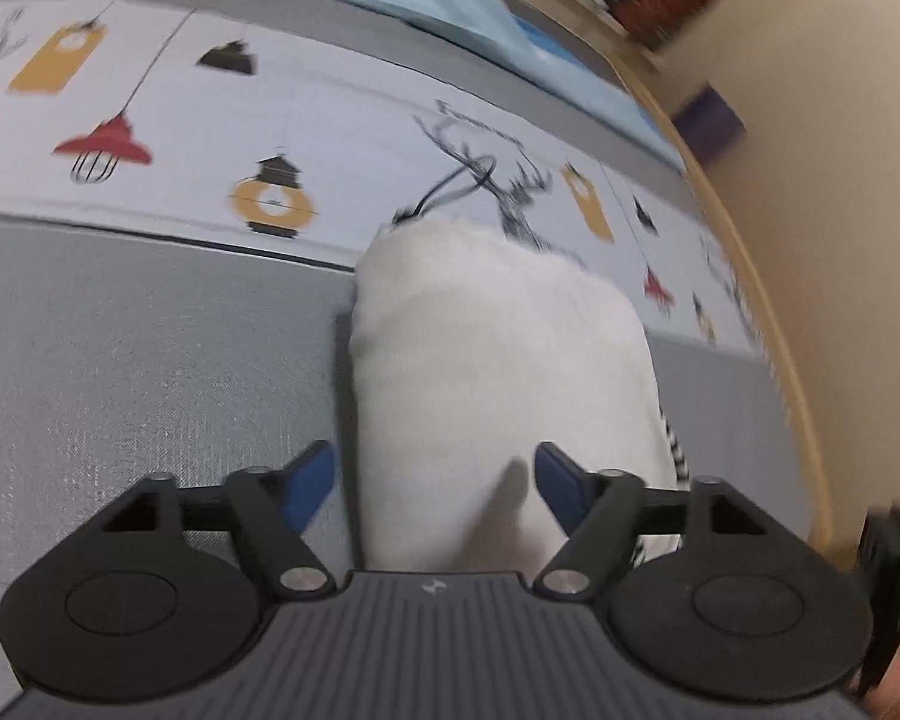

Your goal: Fold small clothes

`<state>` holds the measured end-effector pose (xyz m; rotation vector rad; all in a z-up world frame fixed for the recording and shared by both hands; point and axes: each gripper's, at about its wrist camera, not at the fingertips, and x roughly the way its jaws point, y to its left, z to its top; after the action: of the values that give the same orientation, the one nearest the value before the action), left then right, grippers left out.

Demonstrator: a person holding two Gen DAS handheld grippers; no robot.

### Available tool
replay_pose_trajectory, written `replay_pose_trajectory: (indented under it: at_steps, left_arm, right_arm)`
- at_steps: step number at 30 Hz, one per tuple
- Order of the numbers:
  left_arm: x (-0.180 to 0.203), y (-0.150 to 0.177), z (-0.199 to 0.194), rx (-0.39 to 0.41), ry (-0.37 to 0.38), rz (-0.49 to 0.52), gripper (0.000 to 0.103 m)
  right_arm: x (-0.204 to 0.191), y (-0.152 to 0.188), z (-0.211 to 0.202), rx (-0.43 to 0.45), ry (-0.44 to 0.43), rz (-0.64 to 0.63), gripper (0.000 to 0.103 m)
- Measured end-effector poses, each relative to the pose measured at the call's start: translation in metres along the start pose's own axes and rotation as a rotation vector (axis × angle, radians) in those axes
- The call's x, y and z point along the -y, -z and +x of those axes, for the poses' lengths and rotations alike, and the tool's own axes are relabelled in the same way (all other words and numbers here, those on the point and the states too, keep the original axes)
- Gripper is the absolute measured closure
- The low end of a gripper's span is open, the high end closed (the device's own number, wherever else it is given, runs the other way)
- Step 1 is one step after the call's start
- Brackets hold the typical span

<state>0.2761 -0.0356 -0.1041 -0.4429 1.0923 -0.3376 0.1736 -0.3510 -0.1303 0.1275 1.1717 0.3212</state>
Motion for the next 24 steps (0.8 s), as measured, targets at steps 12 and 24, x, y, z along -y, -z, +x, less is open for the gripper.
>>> replay_pose_trajectory:
  at_steps: [12, 24]
  left_arm:
    - [-0.047, -0.036, 0.063, -0.066, 0.078, -0.264, 0.014]
    - [-0.021, -0.075, 0.054, 0.074, 0.176, -0.023, 0.075]
  right_arm:
    - [0.037, -0.021, -0.013, 0.155, -0.023, 0.241, 0.044]
    - [0.014, -0.036, 0.022, 0.052, -0.039, 0.230, 0.085]
